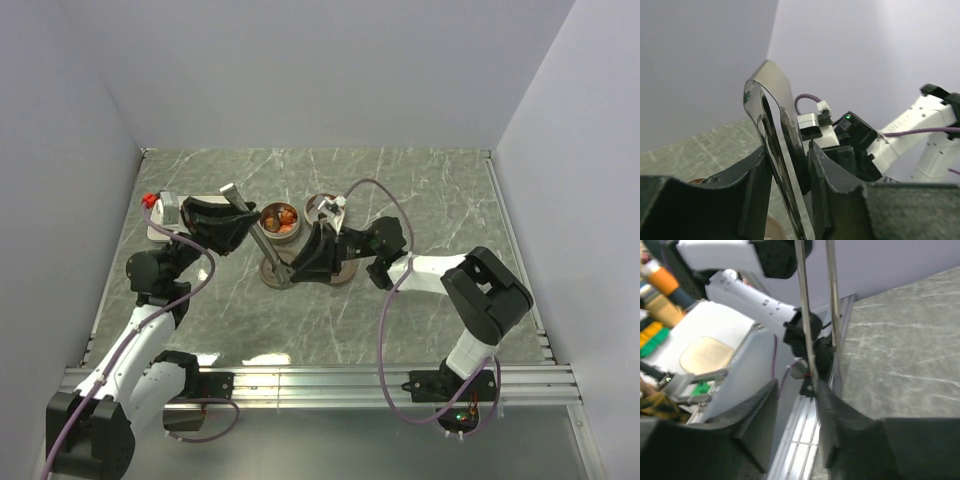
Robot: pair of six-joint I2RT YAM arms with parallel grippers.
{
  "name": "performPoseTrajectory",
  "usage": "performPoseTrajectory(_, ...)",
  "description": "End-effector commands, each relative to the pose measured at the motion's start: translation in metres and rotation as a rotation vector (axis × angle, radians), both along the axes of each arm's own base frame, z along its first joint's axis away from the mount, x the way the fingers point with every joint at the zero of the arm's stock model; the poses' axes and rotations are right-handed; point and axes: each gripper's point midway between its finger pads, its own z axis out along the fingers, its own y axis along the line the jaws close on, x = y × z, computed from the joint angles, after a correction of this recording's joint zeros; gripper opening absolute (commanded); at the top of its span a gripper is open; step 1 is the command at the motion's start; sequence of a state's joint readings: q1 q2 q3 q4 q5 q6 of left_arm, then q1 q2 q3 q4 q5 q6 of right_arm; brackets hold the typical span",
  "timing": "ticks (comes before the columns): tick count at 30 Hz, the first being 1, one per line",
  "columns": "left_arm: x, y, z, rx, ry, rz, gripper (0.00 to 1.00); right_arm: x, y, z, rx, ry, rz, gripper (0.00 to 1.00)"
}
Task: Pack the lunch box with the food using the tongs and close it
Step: Pass the clamp from the right arm to the left, then pick up the food using the clamp
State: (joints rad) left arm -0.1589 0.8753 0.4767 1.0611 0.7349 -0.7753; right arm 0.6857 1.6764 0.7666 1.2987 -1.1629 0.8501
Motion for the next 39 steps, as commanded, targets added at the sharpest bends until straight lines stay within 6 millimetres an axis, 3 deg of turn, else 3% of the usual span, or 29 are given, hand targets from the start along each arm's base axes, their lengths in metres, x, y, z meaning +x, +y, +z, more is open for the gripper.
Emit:
performPoseTrajectory(1, 0.017, 0.017, 0.019, -0.012, -0.046, 0.168, 0.34, 0.004, -0.021, 0.06, 0.303, -0.372, -0.065, 0.53)
performPoseTrajectory(2, 0.029, 0.03, 0.022, -0.028, -0.045, 0.268, 0.34, 0.01, -0.023, 0.06, 0.304, -0.364, -0.089, 0.59)
performPoseTrajectory(8, 0.056, 0.083, 0.025, -0.061, -0.018, 0.623, 0.35, 0.044, -0.046, 0.057, 0.295, -0.349, -0.24, 0.64)
performPoseTrajectory(14, 0.085, 0.126, 0.006, -0.079, 0.049, 0.886, 0.35, 0.059, -0.061, 0.05, 0.271, -0.364, -0.34, 0.64)
performPoseTrajectory(15, 0.091, 0.133, -0.006, -0.078, 0.074, 0.932, 0.36, 0.061, -0.063, 0.048, 0.266, -0.367, -0.36, 0.64)
performPoseTrajectory(17, 0.092, 0.156, -0.005, -0.13, 0.049, 1.049, 0.37, 0.06, -0.066, 0.048, 0.265, -0.378, -0.373, 0.64)
performPoseTrajectory(19, 0.099, 0.177, -0.021, -0.134, 0.068, 1.18, 0.37, 0.058, -0.068, 0.047, 0.26, -0.389, -0.387, 0.64)
performPoseTrajectory(20, 0.099, 0.182, -0.017, -0.157, 0.043, 1.215, 0.38, 0.057, -0.068, 0.047, 0.26, -0.398, -0.39, 0.64)
performPoseTrajectory(22, 0.112, 0.193, -0.03, -0.117, 0.064, 1.316, 0.39, 0.057, -0.07, 0.045, 0.258, -0.403, -0.403, 0.64)
performPoseTrajectory(23, 0.114, 0.195, -0.025, -0.132, 0.039, 1.336, 0.39, 0.057, -0.07, 0.044, 0.256, -0.405, -0.405, 0.64)
performPoseTrajectory(24, 0.125, 0.196, -0.034, -0.104, 0.055, 1.361, 0.4, 0.058, -0.07, 0.043, 0.252, -0.406, -0.405, 0.64)
performPoseTrajectory(29, 0.141, 0.208, -0.041, -0.086, 0.041, 1.493, 0.42, 0.059, -0.068, 0.04, 0.252, -0.409, -0.396, 0.64)
performPoseTrajectory(35, 0.153, 0.219, -0.036, -0.075, -0.011, 1.604, 0.43, 0.065, -0.065, 0.042, 0.265, -0.394, -0.369, 0.64)
performPoseTrajectory(39, 0.174, 0.225, -0.033, -0.058, -0.019, 1.672, 0.44, 0.066, -0.066, 0.049, 0.281, -0.398, -0.347, 0.64)
